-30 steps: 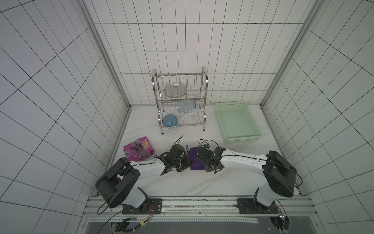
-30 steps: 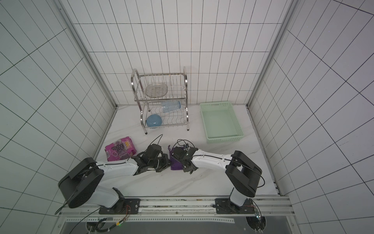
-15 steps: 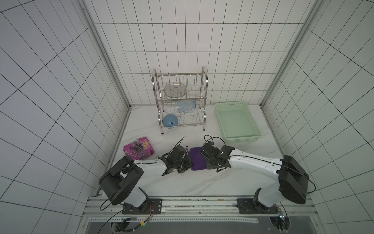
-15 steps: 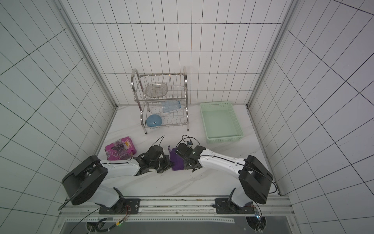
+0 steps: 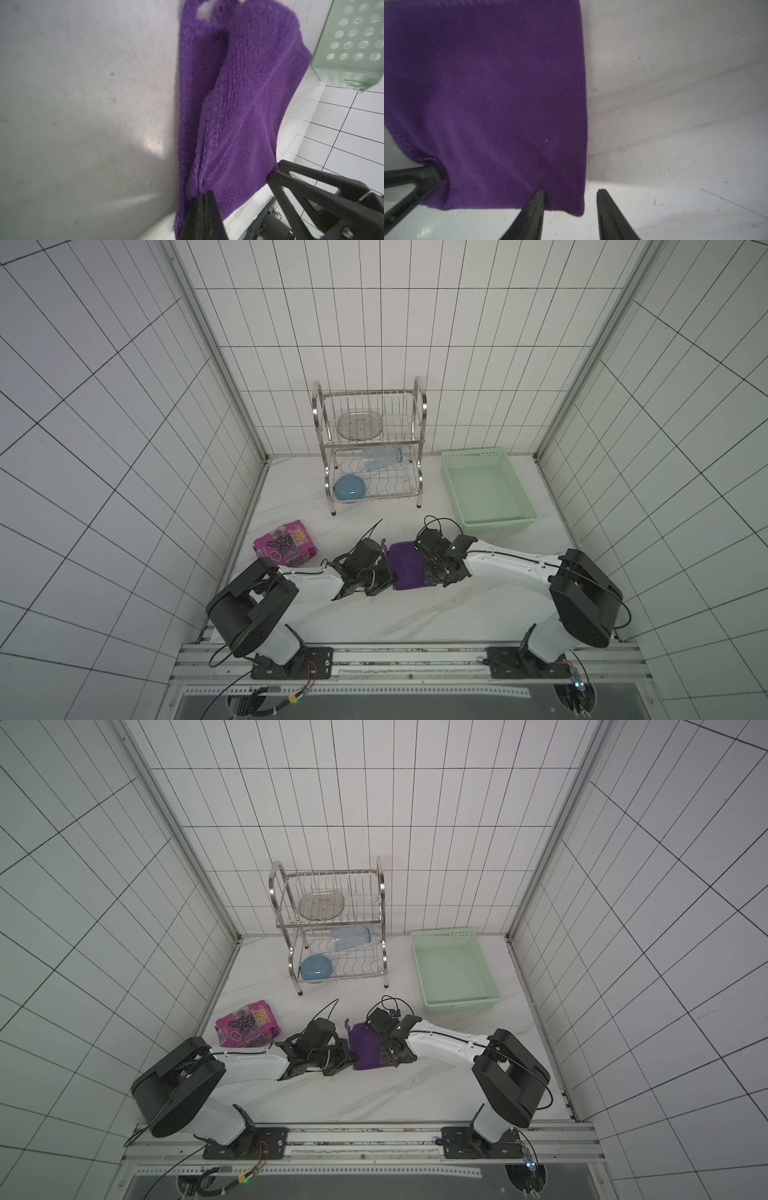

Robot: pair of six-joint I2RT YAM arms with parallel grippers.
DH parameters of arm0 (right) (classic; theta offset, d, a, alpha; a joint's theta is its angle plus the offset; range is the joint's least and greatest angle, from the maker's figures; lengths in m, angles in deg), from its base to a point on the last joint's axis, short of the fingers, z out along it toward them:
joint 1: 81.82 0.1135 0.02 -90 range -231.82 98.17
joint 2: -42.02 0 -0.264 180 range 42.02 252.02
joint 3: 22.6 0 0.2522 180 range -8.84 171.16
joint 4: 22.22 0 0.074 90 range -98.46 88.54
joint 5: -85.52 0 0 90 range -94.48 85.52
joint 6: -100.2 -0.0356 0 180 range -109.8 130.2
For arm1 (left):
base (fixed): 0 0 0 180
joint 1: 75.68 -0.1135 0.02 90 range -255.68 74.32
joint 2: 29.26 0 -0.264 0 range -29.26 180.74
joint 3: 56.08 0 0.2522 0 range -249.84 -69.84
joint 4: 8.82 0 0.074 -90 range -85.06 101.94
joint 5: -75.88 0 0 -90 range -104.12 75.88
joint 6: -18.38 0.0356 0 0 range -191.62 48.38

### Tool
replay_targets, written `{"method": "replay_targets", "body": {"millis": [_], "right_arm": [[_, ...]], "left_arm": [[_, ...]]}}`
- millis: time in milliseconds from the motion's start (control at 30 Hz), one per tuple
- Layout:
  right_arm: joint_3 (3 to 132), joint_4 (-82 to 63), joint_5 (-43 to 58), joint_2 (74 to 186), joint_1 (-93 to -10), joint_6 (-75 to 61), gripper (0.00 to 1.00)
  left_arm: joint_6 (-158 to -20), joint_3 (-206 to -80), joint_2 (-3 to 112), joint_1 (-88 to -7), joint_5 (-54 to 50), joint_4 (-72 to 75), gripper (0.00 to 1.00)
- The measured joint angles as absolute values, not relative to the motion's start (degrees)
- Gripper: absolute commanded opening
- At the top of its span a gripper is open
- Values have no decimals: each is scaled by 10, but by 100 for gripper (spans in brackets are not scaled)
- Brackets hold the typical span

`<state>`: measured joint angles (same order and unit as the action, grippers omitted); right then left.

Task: Fold the square dishcloth
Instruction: Smooth out the cleaning item at the center of the board.

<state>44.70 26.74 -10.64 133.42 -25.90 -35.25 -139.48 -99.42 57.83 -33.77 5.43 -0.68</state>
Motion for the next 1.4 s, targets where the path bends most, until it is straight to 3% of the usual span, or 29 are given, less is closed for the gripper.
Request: {"method": "replay_targets", "body": {"millis": [300,433,533,767,933,1067,1400], "right_arm": [[383,240,-87,1277,-294,-346,38],[381,225,-77,1276,-301,-331,36],[380,220,-73,1276,-301,-323,34],[369,222,-71,1240,-301,-313,27],[370,232,-71,1204,-301,-302,22],[381,236,-71,1195,-301,-298,15],[413,203,-35,1247,-313,-306,9]], "left_arm": [[-1391,-994,582,-338,57,-11,1],[-1387,-994,581,-338,58,-10,12],[-1380,-994,569,-338,58,1,27],[-1365,-993,494,-338,45,95,42],[-1354,-1011,446,-338,26,159,42],[-1338,-1051,442,-338,11,180,34],[-1301,-1127,561,-333,29,129,25]]}}
